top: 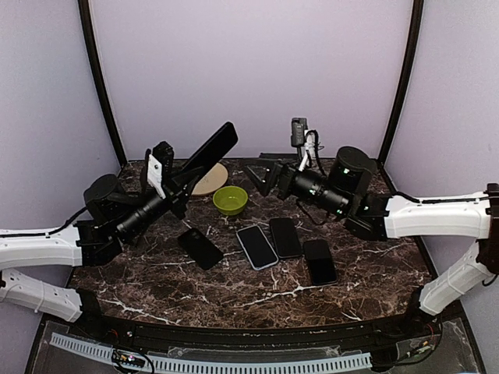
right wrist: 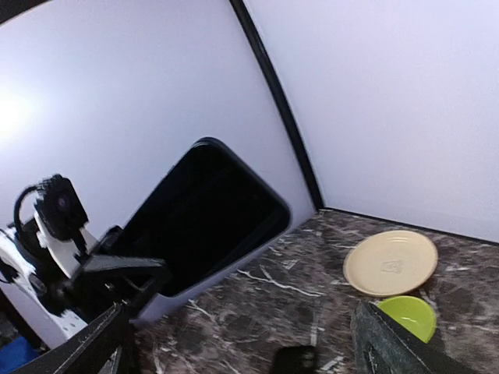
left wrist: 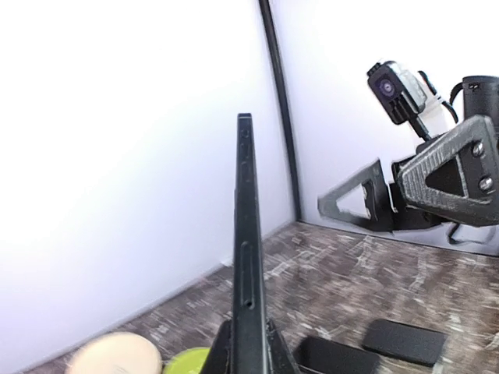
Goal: Put the phone into the phone case
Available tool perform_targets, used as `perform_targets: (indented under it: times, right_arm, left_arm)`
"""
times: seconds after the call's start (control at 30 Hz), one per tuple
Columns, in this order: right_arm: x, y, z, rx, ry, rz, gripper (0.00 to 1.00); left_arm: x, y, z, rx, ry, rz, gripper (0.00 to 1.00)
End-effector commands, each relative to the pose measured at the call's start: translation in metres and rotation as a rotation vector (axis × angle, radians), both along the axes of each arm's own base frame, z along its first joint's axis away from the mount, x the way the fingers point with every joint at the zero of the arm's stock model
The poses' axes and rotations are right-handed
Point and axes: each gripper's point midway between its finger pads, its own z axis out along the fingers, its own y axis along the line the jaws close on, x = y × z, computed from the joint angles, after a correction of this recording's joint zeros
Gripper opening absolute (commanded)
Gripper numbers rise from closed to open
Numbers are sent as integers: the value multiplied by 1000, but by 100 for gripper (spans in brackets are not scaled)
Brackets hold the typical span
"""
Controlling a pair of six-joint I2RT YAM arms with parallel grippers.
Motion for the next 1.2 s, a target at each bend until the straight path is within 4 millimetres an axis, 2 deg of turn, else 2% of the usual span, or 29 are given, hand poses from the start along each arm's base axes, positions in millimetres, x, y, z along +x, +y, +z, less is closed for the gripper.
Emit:
perform_targets:
  times: [0.0, 0.17, 0.27, 0.6, 0.67, 0.8, 1.0, 1.17]
  right_arm:
    - [-11, 29, 61, 281, 143, 226, 99]
    - [3, 54, 64, 301, 181, 253, 98]
    - [11, 67, 57, 277, 223, 253, 99]
    - [33, 81, 30, 224, 316, 237, 99]
    - [34, 86, 28, 210, 326, 245, 99]
    - [30, 88, 35, 212, 301, 272, 98]
    - [22, 89, 44, 223, 255, 325, 82]
    - [20, 84, 48, 228, 234, 326, 57]
  left_arm:
    - [6, 19, 55, -63, -344, 264, 0]
    - [7, 3, 54, -56, -434, 300, 0]
    - [8, -4, 52, -57, -426, 279, 0]
    - [6, -8, 49, -77, -398, 242, 0]
    - [5, -10, 49, -80, -396, 228, 0]
    - [7, -14, 44, -68, -382, 216, 0]
    - [3, -20, 35, -72, -349, 160, 0]
    - [5, -22, 29, -67, -312, 151, 0]
